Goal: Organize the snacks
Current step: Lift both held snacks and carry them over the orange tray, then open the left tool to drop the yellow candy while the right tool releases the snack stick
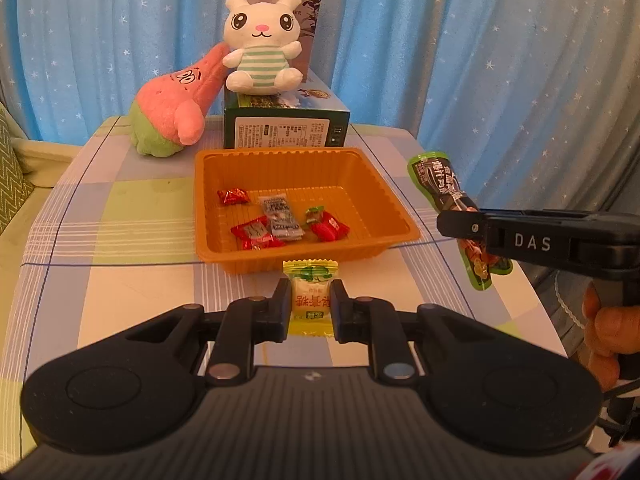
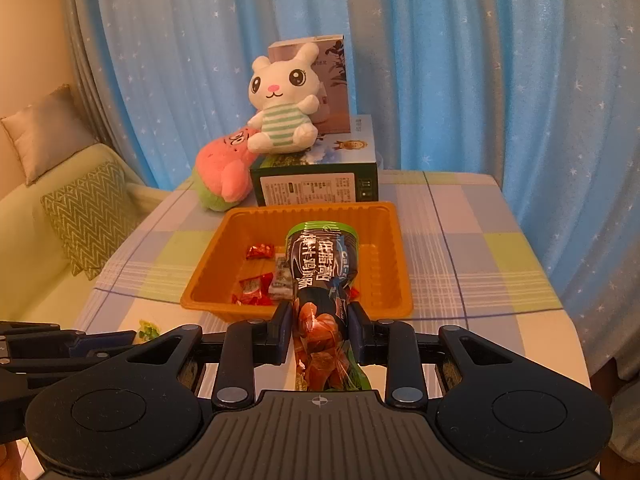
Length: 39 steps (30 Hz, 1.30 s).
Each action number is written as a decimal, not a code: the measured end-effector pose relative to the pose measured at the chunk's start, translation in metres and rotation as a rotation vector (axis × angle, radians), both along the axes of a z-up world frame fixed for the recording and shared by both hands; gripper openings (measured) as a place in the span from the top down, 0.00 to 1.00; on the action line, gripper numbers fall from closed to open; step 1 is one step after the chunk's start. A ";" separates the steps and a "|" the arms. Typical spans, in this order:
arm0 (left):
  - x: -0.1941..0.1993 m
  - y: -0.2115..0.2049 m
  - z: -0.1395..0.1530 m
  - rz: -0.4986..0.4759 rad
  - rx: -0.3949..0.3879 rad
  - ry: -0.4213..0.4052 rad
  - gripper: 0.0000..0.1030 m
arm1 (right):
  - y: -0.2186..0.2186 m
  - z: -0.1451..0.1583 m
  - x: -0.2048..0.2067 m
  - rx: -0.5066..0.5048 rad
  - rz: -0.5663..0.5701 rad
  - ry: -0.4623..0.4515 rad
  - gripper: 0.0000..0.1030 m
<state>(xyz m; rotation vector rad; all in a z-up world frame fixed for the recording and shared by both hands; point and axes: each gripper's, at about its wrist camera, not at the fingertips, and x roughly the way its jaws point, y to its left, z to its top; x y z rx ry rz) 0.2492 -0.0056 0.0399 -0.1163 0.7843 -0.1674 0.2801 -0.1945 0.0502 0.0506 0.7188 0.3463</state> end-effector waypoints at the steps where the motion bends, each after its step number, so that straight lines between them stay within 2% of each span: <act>1: 0.005 0.001 0.000 0.002 0.001 -0.004 0.83 | 0.001 -0.001 0.005 0.000 0.002 0.003 0.71; 21: 0.105 0.024 -0.015 0.056 0.019 0.005 0.83 | 0.035 -0.025 0.103 0.002 0.021 0.049 0.71; 39: 0.144 0.020 -0.043 0.042 0.045 0.043 0.83 | 0.045 -0.050 0.137 0.008 0.010 0.091 0.71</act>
